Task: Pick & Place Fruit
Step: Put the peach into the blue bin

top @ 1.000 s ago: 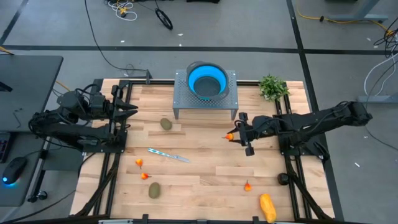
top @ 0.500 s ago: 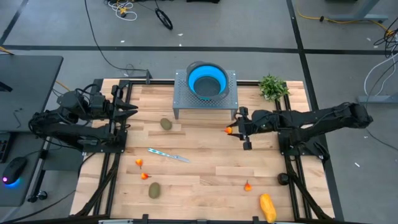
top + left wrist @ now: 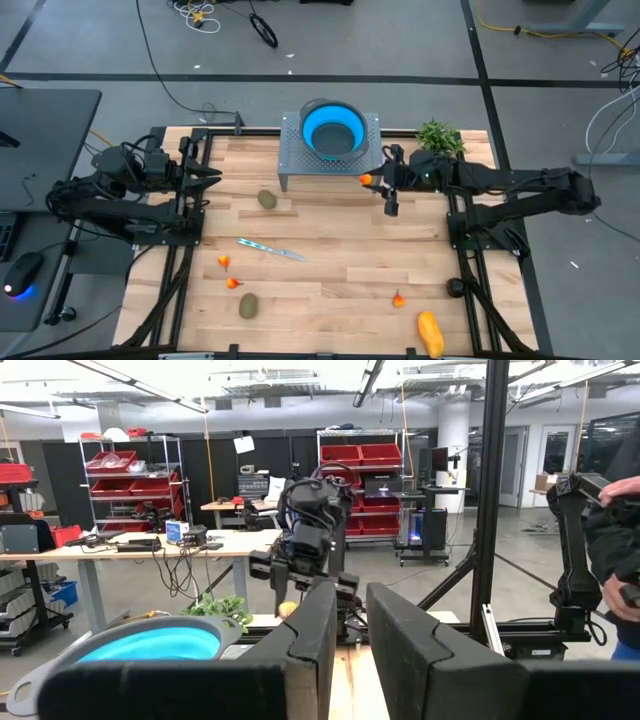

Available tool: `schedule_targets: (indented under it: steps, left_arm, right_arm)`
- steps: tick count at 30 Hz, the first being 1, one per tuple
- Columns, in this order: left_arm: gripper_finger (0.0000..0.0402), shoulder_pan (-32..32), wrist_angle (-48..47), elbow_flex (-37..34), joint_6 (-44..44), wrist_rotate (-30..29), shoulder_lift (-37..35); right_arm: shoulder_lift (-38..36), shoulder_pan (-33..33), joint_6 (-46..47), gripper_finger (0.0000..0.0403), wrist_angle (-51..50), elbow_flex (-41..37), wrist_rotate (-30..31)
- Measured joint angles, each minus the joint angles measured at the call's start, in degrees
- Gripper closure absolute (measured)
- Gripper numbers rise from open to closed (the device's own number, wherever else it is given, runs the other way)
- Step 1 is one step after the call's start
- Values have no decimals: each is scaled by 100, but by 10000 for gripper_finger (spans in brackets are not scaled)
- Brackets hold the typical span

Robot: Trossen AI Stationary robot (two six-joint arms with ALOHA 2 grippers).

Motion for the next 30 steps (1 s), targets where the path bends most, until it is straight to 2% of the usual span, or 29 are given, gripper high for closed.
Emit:
schedule_targets:
  steps: [15,30]
  left_arm:
    - [334,1,0,2,0,0,0]
    - [334,1,0,0,0,0,0]
  right_arm:
    - [0,-469,0,252,-79,6,-8]
    - [0,-950,0,252,-133,930,-13]
